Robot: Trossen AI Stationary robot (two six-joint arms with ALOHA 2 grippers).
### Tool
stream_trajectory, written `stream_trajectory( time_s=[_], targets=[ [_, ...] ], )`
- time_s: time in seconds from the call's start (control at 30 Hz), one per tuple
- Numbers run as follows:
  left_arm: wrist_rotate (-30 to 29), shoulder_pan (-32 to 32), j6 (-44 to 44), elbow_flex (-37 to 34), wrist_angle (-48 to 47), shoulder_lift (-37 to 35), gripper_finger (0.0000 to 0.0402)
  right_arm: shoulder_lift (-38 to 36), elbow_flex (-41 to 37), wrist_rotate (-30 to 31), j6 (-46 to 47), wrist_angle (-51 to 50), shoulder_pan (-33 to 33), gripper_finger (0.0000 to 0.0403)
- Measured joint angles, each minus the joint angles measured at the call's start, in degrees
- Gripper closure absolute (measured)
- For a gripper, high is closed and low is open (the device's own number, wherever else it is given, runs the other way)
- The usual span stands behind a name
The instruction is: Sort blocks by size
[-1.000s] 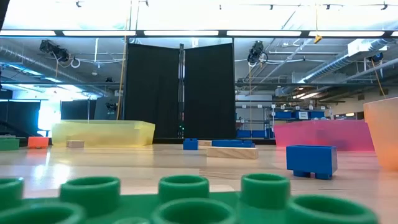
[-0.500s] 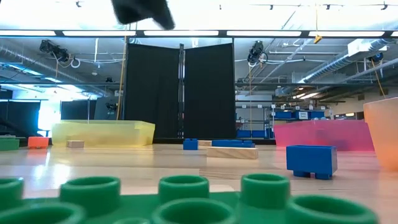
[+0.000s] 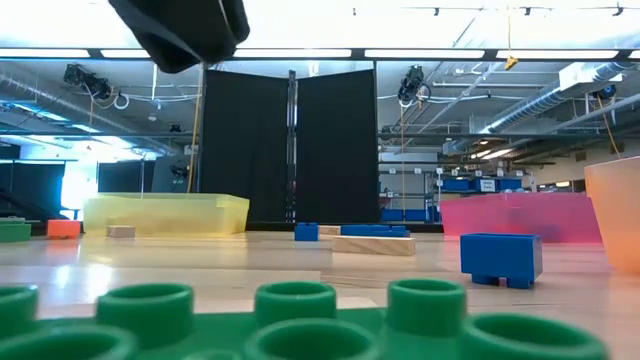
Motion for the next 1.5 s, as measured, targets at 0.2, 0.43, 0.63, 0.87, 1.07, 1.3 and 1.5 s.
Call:
stream_trajectory(
  time_s=[0.2, 0.43, 0.63, 0.87, 1.07, 1.3, 1.5],
  targets=[
    [0.6, -2.5, 13.0, 0.3, 7.1, 3.3, 0.0229, 0.0, 0.0, -0.4, -0.2, 0.9, 0.0, 0.014],
    [2.2, -4.2, 24.9, 0.3, 9.5, 8.4, 0.0229, 0.0, 0.0, -0.6, -0.3, 1.0, 0.0, 0.0155],
    [-0.1, -3.9, 25.6, 0.3, 12.1, 9.6, 0.0229, 0.0, 0.0, -0.6, -0.3, 1.2, 0.0, 0.016],
    [-1.1, -3.8, 31.1, 0.3, 14.1, 9.9, 0.0229, 0.0, 0.0, -0.6, -0.3, 1.2, 0.0, 0.0159],
    [-1.0, -3.5, 31.0, 0.3, 18.8, 12.7, 0.0229, 0.0, 0.0, -0.5, -0.3, 1.2, 0.0, 0.0164],
    [-4.3, -3.5, 31.1, 0.5, 15.4, 13.3, 0.0229, 0.0, 0.0, -0.5, -0.1, 1.2, 0.0, 0.0163],
    [-11.4, -3.0, 31.0, 0.5, 12.6, 13.1, 0.0229, 0.0, 0.0, -0.4, -0.1, 1.2, 0.0, 0.0168]
  ],
)
